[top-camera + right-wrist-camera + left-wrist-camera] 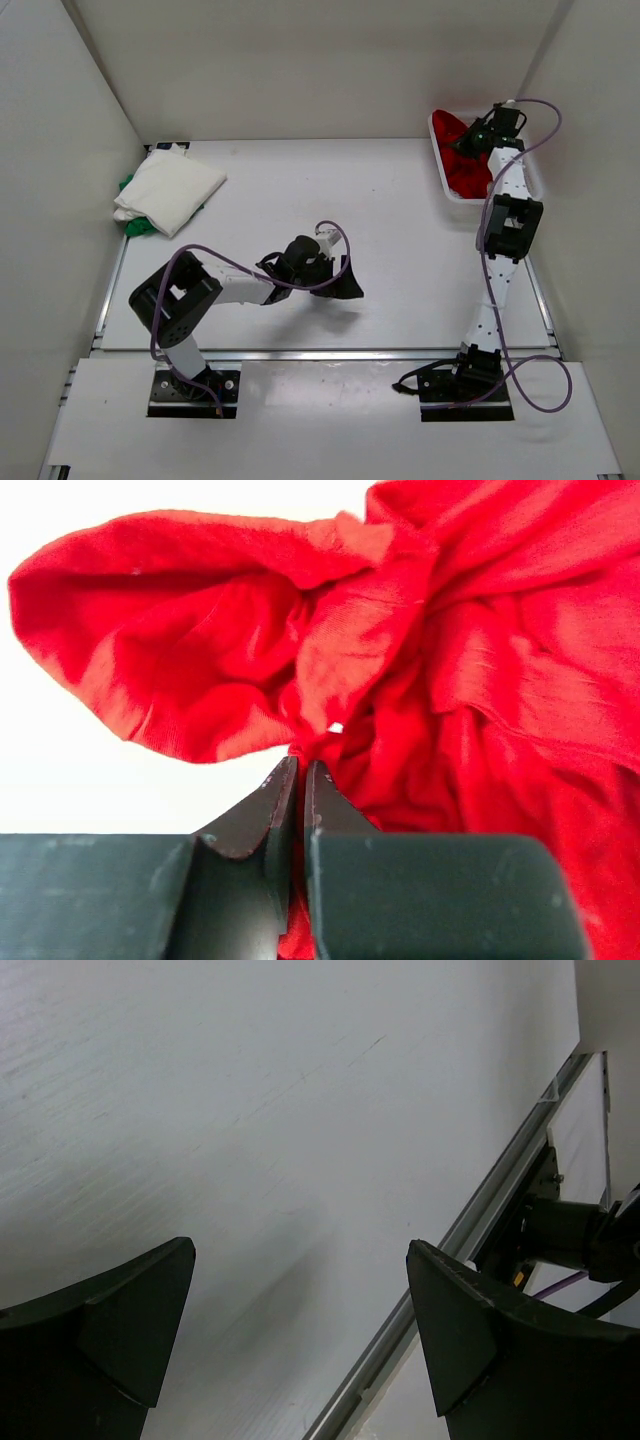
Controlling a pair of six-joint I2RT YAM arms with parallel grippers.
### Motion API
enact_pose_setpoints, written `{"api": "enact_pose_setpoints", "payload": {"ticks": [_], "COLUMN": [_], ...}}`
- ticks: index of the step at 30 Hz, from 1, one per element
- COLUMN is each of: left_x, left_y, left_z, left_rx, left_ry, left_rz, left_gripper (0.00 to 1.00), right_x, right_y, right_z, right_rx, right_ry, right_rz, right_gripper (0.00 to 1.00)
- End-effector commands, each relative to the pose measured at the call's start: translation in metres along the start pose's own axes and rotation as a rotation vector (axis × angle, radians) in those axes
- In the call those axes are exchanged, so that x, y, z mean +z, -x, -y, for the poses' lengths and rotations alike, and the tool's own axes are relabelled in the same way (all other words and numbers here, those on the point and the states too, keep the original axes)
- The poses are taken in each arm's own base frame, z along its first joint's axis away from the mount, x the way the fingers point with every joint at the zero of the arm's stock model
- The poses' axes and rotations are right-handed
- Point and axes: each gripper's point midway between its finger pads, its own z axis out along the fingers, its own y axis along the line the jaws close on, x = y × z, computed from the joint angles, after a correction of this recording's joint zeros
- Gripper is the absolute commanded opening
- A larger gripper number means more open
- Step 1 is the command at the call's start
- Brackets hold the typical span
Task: Fold and stack the t-shirts
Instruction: Grab crumpled tshirt from bin with the right arm, then move the tshirt to the center of the board
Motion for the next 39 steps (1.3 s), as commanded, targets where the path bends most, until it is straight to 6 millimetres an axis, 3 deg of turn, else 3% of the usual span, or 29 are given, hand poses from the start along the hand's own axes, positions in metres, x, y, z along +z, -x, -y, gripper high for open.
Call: {"api": "enact_pose_setpoints", "payload": {"ticks": [1,5,8,10,11,13,14,16,17,18,19,20,21,23,27,30,31,33,34,35,36,38,39], "left_x": [-0.002,-0.007,-0.02,-0.029,-0.038,-0.052,-0.061,-0.076,-0.089,-0.094,-0.108,-0.123,-0.139,-0.16,-0.217,-0.251,-0.256,-0.264,-0.272,-0.275,-0.273,-0.264,-0.261], "left_y": [0.025,0.049,0.075,0.09,0.1,0.11,0.12,0.126,0.137,0.133,0.138,0.144,0.154,0.15,0.162,0.176,0.178,0.189,0.19,0.194,0.193,0.191,0.193], "left_z": [0.02,0.03,0.04,0.043,0.046,0.042,0.038,0.021,0.014,0.003,-0.008,-0.018,-0.025,-0.047,-0.082,-0.091,-0.093,-0.09,-0.101,-0.101,-0.108,-0.119,-0.119], "left_rx": [0.019,0.0,0.009,-0.006,-0.024,-0.063,-0.078,-0.145,-0.176,-0.211,-0.263,-0.309,-0.324,-0.395,-0.446,-0.434,-0.432,-0.389,-0.412,-0.396,-0.409,-0.42,-0.407], "left_ry": [-0.063,-0.102,-0.116,-0.122,-0.139,-0.156,-0.158,-0.139,-0.135,-0.118,-0.116,-0.117,-0.121,-0.099,0.0,0.044,0.049,0.059,0.087,0.092,0.103,0.138,0.149], "left_rz": [0.035,0.07,0.144,0.19,0.219,0.26,0.299,0.34,0.381,0.39,0.441,0.495,0.558,0.615,0.797,0.883,0.885,0.88,0.89,0.897,0.891,0.878,0.865], "left_gripper": [0.99,0.99,0.98,0.98,0.99,0.99,0.99,0.99,0.99,0.99,0.99,0.98,0.98,0.99,0.98,0.99,0.99,0.99,0.99,0.98,0.99,0.99,0.99], "right_x": [-0.081,-0.139,-0.181,-0.215,-0.225,-0.277,-0.288,-0.344,-0.353,-0.379,-0.42,-0.421,-0.451,-0.495,-0.497,-0.472,-0.451,-0.39,-0.378,-0.347,-0.338,-0.287,-0.263], "right_y": [0.085,0.115,0.119,0.116,0.117,0.114,0.11,0.093,0.077,0.068,0.051,0.03,0.018,-0.014,-0.04,-0.046,-0.055,-0.088,-0.094,-0.119,-0.124,-0.169,-0.181], "right_z": [-0.054,-0.101,-0.145,-0.188,-0.198,-0.255,-0.271,-0.327,-0.35,-0.363,-0.397,-0.414,-0.425,-0.449,-0.448,-0.427,-0.413,-0.363,-0.353,-0.319,-0.311,-0.258,-0.237], "right_rx": [-0.091,-0.179,-0.242,-0.312,-0.329,-0.408,-0.428,-0.502,-0.527,-0.561,-0.612,-0.632,-0.662,-0.682,-0.66,-0.584,-0.571,-0.46,-0.442,-0.375,-0.353,-0.248,-0.219], "right_ry": [0.023,0.06,0.097,0.146,0.156,0.248,0.285,0.429,0.504,0.544,0.641,0.706,0.767,0.88,1.028,1.07,1.065,1.003,0.998,0.941,0.944,0.84,0.784], "right_rz": [0.196,0.284,0.313,0.345,0.362,0.431,0.441,0.488,0.479,0.506,0.565,0.561,0.613,0.652,0.51,0.407,0.36,0.209,0.206,0.134,0.149,0.06,0.027], "right_gripper": [0.0,0.0,0.0,0.0,0.0,0.0,0.0,0.0,0.0,0.0,0.0,0.01,0.0,0.0,0.0,0.0,0.0,0.0,0.0,0.0,0.0,0.03,0.09]}}
